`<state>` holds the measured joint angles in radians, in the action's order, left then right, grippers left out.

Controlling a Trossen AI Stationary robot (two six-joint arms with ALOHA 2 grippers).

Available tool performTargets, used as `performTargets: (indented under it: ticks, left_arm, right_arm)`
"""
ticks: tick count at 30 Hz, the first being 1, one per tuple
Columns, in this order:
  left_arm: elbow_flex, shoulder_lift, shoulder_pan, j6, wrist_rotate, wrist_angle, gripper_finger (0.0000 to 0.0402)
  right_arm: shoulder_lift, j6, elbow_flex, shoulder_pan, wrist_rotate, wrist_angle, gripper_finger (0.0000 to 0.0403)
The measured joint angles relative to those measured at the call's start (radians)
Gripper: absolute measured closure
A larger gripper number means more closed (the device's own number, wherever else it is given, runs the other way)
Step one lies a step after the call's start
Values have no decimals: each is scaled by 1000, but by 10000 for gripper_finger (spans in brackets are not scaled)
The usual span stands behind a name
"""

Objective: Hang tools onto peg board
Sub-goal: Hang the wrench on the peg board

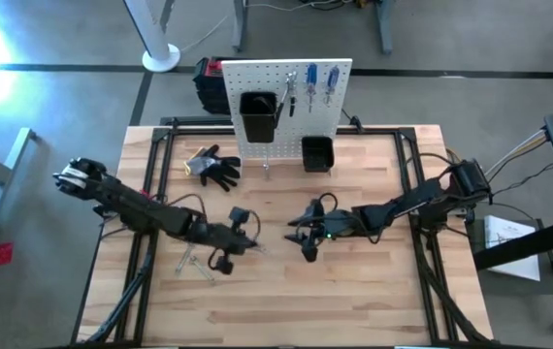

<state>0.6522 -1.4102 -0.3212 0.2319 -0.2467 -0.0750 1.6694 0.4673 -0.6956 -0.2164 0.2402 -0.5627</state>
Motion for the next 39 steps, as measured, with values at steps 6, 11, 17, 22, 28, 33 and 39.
performTargets:
  ticks: [6, 11, 17, 22, 28, 33, 39]
  left_arm:
    - [-89, 39, 73, -14, 0, -449, 400]
    - [-240, 16, 127, -86, -1, -1005, 401]
    - [-385, -71, 161, -174, -15, -1476, 401]
    - [-369, -123, 163, -202, -31, -1492, 401]
    - [-316, -184, 160, -206, 43, -1496, 401]
    - [-269, -227, 162, -206, 84, -1495, 401]
    - [-241, -261, 164, -200, 99, -1489, 401]
  right_arm:
    - [88, -28, 32, -45, 107, -174, 198]
    - [167, -92, 65, -73, 157, -467, 195]
    - [238, -253, 14, -60, 261, -616, 202]
    - [265, -390, -79, -28, 262, -598, 203]
    - [262, -427, -132, 16, 164, -582, 204]
    - [234, -395, -129, 48, 57, -530, 208]
    - [215, -371, -135, 52, 11, -488, 289]
